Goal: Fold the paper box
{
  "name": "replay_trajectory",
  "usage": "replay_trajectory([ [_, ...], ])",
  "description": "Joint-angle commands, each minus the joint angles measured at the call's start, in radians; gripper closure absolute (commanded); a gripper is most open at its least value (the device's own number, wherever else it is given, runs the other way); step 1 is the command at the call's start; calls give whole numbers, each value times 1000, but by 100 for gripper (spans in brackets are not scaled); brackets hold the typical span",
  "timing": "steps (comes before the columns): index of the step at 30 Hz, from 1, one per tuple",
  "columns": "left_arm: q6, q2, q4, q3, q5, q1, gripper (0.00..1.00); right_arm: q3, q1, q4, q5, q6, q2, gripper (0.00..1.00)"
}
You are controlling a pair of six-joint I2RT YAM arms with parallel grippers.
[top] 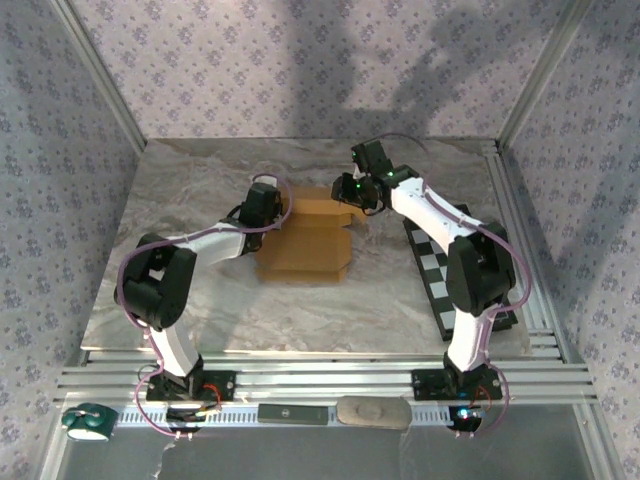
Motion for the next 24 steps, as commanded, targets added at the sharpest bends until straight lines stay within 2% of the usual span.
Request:
replay_trajectory([
  [1,21,13,17,10,-2,-12,100,20,3,14,-29,0,21,60],
  [12,28,15,15,14,-2,-15,100,-38,-21,138,-119,85,4,63],
  [20,9,23,11,17,-1,-15,100,-119,-42,240,-151,148,-34,83],
  [24,-25,30,4,19,5,-14,100,-191,-61,363,-186,228,-53,94],
])
